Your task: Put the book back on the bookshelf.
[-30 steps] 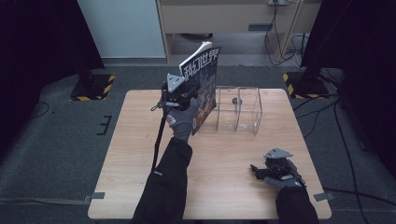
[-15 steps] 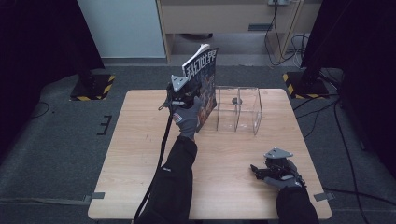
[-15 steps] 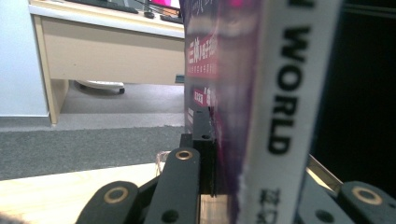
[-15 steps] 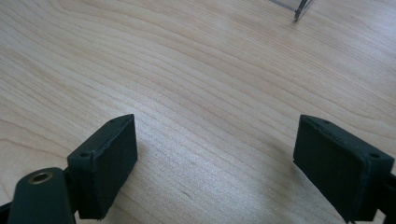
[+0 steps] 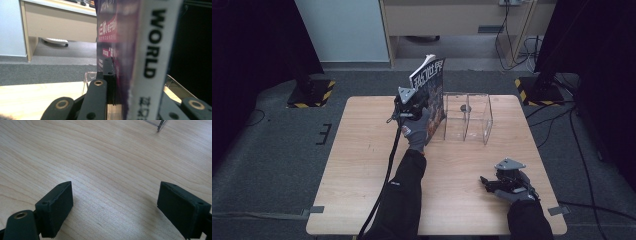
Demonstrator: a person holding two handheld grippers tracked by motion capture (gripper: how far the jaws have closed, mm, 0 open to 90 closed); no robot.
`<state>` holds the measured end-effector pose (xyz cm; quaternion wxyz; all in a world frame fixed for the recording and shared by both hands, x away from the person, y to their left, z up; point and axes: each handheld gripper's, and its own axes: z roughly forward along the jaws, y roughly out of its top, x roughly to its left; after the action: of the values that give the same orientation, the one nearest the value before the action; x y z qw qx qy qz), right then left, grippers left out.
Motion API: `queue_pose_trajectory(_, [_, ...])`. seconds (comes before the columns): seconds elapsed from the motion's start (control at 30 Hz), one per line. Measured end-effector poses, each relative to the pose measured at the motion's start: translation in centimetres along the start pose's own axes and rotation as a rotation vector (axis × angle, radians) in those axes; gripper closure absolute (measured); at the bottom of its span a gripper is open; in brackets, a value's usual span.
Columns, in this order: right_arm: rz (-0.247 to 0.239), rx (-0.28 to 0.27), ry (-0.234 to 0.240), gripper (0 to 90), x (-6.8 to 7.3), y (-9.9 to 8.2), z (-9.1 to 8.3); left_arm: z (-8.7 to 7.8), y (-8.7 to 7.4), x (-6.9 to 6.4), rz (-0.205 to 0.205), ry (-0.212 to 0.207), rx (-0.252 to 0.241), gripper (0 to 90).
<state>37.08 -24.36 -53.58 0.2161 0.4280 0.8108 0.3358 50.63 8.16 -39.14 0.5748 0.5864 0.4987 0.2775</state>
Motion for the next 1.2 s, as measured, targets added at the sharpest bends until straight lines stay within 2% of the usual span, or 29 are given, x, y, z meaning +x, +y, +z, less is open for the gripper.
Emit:
queue_pose_trajectory(0.13, [0.002, 0.001, 0.0, 13.3, 0.0, 0.0, 0.0, 0.1, -0.6, 0.0, 0.007, 0.009, -0.015, 81.7])
queue_pose_trajectory(0.33, [-0.005, -0.002, -0.003, 13.3, 0.0, 0.0, 0.0, 0.4, -1.2, 0.0, -0.012, 0.0, -0.022, 81.7])
queue_pose_trajectory(0.73, [-0.008, -0.006, -0.006, 13.3, 0.0, 0.0, 0.0, 1.0, -2.9, 0.2, -0.024, 0.001, -0.01, 81.5])
queue_pose_trajectory(0.97, [-0.007, -0.004, -0.007, 13.4, 0.1, 0.0, 0.0, 0.8, -3.7, 0.6, -0.029, -0.008, -0.013, 81.2])
queue_pose_trajectory(1.2, [-0.007, -0.004, -0.006, 13.2, 0.0, 0.0, 0.0, 0.0, -4.1, 1.4, -0.026, -0.001, 0.004, 80.5])
